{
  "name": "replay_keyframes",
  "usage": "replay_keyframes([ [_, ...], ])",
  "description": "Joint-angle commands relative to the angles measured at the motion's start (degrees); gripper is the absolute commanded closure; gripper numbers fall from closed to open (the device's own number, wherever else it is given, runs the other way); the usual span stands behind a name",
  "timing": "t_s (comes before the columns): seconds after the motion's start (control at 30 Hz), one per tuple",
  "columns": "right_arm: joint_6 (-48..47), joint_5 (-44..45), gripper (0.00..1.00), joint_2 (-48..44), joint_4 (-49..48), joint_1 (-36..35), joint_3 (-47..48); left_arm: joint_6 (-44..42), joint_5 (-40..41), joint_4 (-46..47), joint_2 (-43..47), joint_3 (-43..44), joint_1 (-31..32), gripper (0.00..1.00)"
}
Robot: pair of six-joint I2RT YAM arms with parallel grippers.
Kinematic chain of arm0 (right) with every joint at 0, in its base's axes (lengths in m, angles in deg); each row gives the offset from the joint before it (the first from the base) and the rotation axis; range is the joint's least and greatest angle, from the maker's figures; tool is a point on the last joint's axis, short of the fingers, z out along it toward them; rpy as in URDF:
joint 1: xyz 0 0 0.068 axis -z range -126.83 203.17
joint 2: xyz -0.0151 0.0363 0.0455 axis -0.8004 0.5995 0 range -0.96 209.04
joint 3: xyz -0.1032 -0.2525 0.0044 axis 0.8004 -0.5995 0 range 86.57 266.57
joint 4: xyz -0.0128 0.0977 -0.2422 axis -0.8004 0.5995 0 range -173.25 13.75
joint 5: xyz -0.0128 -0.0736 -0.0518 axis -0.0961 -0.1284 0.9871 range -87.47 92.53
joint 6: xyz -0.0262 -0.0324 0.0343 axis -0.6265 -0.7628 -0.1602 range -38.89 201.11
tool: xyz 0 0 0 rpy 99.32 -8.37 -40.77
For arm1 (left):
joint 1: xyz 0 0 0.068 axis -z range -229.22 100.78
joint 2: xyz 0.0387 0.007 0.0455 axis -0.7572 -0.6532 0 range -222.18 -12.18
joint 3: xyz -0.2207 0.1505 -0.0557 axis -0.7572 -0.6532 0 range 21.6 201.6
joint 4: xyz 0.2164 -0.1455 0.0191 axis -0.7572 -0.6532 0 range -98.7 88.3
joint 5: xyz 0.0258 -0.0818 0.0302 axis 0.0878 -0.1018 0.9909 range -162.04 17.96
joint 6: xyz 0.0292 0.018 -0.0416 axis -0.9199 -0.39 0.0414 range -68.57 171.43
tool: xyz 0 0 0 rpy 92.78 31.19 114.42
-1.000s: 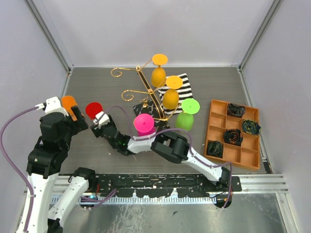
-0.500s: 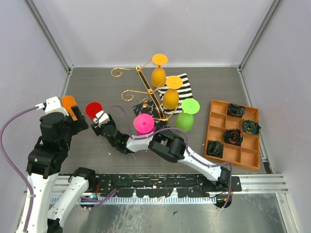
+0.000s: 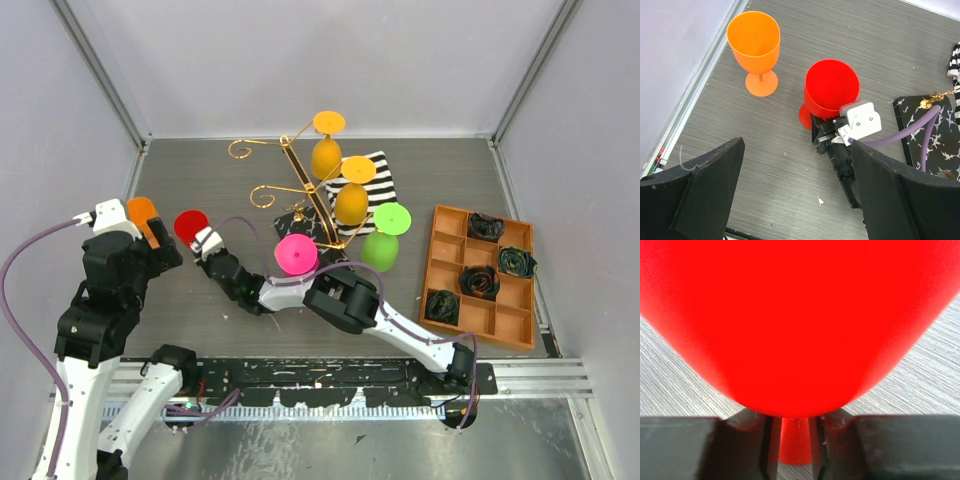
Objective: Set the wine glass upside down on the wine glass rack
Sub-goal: Pick up the wine glass at the center of the board.
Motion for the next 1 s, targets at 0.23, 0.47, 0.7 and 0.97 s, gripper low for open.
replay_keyframes([
  [0.23,-1.48,-0.83,0.99,-0.05,-2.37,0.17,2.97,-0.53,0.94,1.94,0.44,-0.47,0.38,0.05],
  [0.47,-1.74,-0.57,0.99,-2.57,-4.75,-0.27,-0.98,-0.53,1.28,1.99,0.5,-0.57,0.46,0.05],
  [0.7,-4.83,2.95,0.99,-5.89,-8.2,-2.97,-7.04,-0.73,3.07,1.05,0.35,1.48,0.75,0.05],
  [0.97,-6.38,5.94,0.99,-10.22,-10.71,-6.53,-13.6,0.27,2.06,-0.18,1.36,3.24,0.81,0.05],
])
